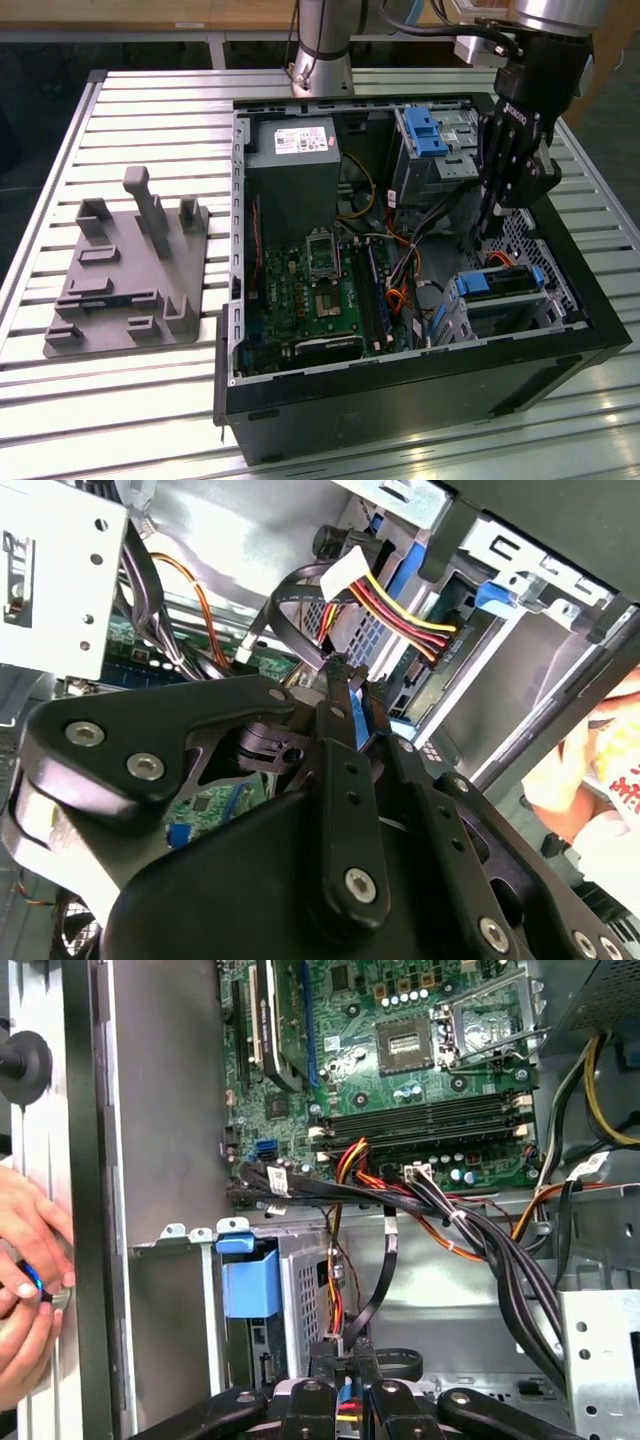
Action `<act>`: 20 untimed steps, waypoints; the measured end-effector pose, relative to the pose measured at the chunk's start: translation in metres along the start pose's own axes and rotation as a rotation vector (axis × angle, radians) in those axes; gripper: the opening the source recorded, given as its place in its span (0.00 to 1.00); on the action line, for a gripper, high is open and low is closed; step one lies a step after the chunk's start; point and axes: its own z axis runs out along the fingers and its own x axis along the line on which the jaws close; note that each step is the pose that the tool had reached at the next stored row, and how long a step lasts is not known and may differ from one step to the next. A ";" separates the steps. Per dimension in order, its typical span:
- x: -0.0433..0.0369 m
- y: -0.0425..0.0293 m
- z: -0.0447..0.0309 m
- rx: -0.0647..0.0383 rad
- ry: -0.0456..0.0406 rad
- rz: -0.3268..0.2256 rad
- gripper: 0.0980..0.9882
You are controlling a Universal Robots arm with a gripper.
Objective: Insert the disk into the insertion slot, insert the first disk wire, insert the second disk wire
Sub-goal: 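Insert the second disk wire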
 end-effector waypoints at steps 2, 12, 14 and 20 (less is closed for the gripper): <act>0.0000 0.0000 0.0000 0.000 0.0003 -0.001 0.11; 0.0052 -0.0005 0.0005 -0.002 -0.0489 -0.007 0.11; 0.0084 -0.0009 0.0012 -0.003 -0.0568 -0.007 0.11; 0.0193 -0.0019 0.0039 -0.005 -0.0792 -0.009 0.11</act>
